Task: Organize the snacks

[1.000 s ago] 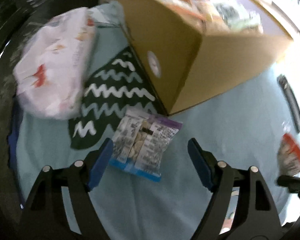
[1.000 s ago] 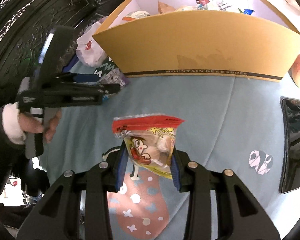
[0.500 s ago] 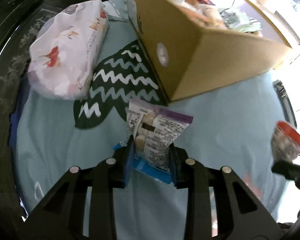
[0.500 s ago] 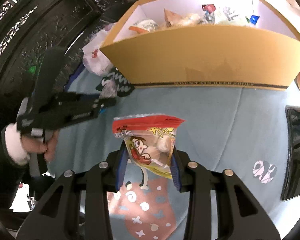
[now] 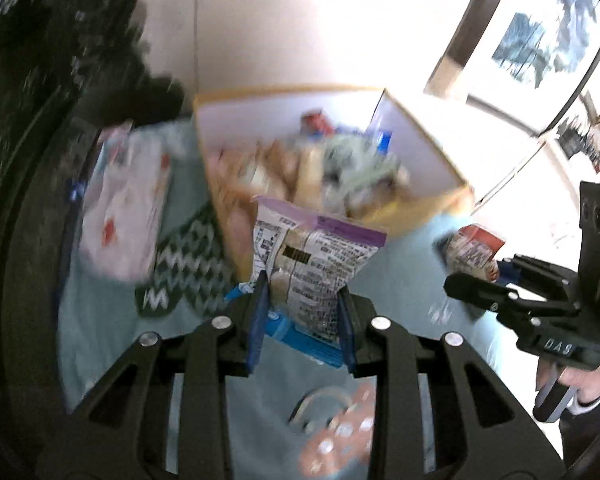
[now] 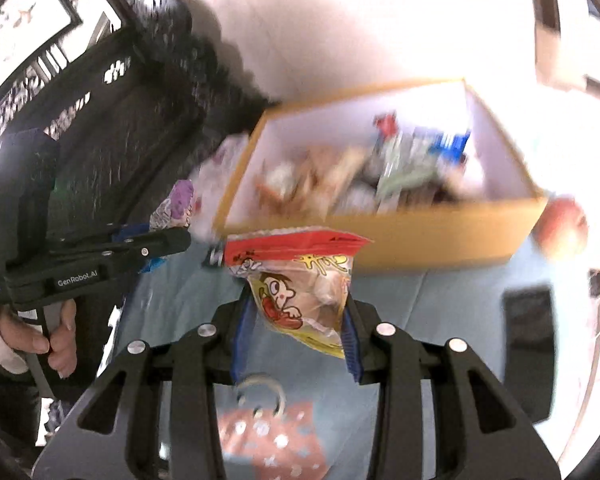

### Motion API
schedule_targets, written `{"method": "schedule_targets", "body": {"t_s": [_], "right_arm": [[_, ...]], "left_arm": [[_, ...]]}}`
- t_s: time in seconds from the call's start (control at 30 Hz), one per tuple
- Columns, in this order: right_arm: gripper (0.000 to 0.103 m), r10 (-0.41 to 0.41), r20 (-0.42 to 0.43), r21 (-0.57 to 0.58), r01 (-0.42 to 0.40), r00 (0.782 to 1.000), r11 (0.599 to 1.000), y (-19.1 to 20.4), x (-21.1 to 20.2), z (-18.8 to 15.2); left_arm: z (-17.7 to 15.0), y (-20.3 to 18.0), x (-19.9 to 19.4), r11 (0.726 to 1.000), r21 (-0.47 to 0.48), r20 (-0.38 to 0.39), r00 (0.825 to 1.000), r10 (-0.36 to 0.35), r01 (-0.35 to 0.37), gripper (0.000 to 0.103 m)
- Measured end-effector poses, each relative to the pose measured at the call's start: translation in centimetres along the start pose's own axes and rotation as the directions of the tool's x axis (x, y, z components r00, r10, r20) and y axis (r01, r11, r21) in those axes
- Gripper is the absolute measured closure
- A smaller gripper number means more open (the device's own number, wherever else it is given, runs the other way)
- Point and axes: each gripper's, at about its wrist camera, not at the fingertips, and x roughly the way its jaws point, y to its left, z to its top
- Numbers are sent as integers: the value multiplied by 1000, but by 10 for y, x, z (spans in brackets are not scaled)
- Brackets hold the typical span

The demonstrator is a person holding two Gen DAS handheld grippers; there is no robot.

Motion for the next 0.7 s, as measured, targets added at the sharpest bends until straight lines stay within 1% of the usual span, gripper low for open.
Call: {"method": "schedule_targets", "body": {"t_s": [0.07, 0.17, 0.23, 0.3, 0.33, 0.37, 0.4, 0.43, 0.47, 0.5, 0.53, 0.6, 0.67, 0.7], "right_arm": [[65, -24, 37, -6, 24, 999, 1000, -4, -3, 19], [65, -70, 84, -13, 71, 994, 997, -14, 1, 54], [65, -103, 96, -7, 105, 990, 994, -21, 12, 72], [63, -151, 94, 6, 151, 984, 989, -34, 29, 89], [60, -178, 81, 17, 178, 981, 984, -41, 38, 95], [50, -207, 69, 38, 205, 976, 978, -45, 44, 99], [46, -239, 74, 77, 233, 968, 969, -51, 45, 100], [42, -231, 95, 94, 222, 968, 970, -53, 42, 98], [39, -215, 112, 88, 206, 970, 975, -52, 39, 95], [39, -230, 117, 63, 224, 966, 973, -50, 38, 90], [39, -244, 111, 45, 240, 963, 970, -48, 38, 86], [39, -237, 93, 31, 235, 967, 971, -47, 37, 77], [38, -236, 80, 42, 233, 968, 972, -46, 35, 70], [38, -238, 81, 51, 234, 968, 971, -46, 30, 63]], "left_arm": [[18, -8, 4, 1000, 4, 11, 1000, -8, 8, 72], [47, -12, 27, 1000, 1, 3, 1000, -8, 8, 72], [66, -18, 46, 1000, 8, -5, 1000, 17, -17, 72], [79, -20, 61, 999, -1, -8, 999, 40, -40, 71], [84, -17, 76, 996, -18, -30, 996, 88, -88, 68], [85, -16, 83, 992, -29, -47, 992, 120, -121, 64], [85, -14, 88, 988, -43, -58, 988, 144, -147, 34], [82, -12, 89, 982, -63, -50, 983, 175, -178, 13], [80, -12, 86, 979, -68, -28, 981, 189, -191, 12], [78, -13, 85, 979, -64, -18, 981, 195, -196, 12], [74, -12, 84, 979, -57, -21, 980, 196, -197, 12], [68, -13, 83, 977, -51, -46, 978, 204, -206, 12], [62, -14, 76, 978, -53, -43, 979, 199, -202, 12], [59, -16, 72, 978, -53, -42, 979, 200, -202, 10]]}}
